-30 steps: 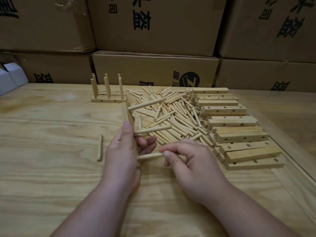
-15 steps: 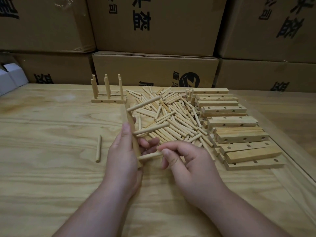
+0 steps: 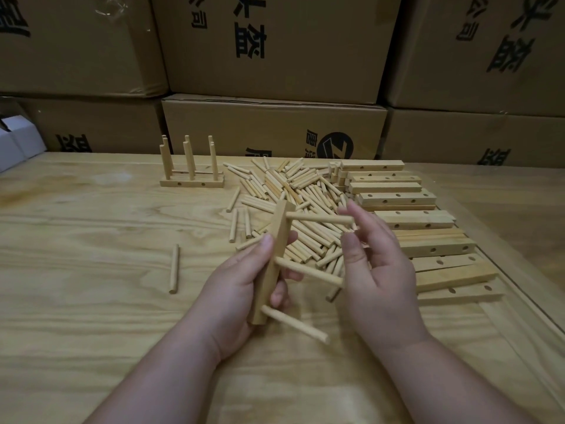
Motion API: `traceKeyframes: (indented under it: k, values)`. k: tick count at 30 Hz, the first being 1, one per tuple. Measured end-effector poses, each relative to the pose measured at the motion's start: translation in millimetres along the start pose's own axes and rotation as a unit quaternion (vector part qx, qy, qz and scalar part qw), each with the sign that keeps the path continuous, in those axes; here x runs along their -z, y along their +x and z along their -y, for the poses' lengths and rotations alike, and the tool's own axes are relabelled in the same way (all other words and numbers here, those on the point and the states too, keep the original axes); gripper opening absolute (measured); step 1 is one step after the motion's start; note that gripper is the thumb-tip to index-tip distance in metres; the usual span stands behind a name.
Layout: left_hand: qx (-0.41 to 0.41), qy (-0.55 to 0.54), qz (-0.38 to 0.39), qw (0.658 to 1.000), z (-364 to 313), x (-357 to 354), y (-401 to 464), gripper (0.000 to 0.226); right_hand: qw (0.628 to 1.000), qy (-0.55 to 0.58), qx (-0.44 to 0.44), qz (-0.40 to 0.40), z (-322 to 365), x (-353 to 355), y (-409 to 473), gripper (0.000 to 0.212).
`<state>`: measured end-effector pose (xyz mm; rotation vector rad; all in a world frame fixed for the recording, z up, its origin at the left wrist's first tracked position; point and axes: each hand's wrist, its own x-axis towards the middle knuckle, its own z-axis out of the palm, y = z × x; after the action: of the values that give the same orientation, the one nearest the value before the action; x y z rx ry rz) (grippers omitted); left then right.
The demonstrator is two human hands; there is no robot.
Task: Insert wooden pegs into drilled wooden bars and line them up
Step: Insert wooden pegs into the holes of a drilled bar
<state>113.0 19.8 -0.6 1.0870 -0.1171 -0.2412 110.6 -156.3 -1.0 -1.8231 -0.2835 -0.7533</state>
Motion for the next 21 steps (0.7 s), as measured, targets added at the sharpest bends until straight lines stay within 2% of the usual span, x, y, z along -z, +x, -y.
traceKeyframes:
  k: [4, 8, 11, 17, 21]
  values:
    - [-0.008, 0.055, 0.014, 0.998, 3, 0, -1, 0.039, 0.997, 0.046, 0.023, 0.055, 1, -5, -4, 0.05]
    - [-0.001, 0.069, 0.027, 0.997, 1, 0, -3, 0.041, 0.997, 0.044, 0.064, 0.023, 2, -4, -3, 0.027]
    - [0.012, 0.063, 0.027, 0.998, -1, -1, -3, 0.034, 0.997, 0.046, 0.058, 0.008, 1, -5, -3, 0.021]
    - [0.064, -0.048, 0.027, 0.996, -6, 2, -2, 0.059, 0.999, 0.022, 0.034, -0.027, -2, -3, -3, 0.009]
    - [0.078, -0.107, 0.041, 0.99, -9, 6, -2, 0.077, 0.998, -0.022, 0.056, -0.035, 0, 1, -2, 0.006]
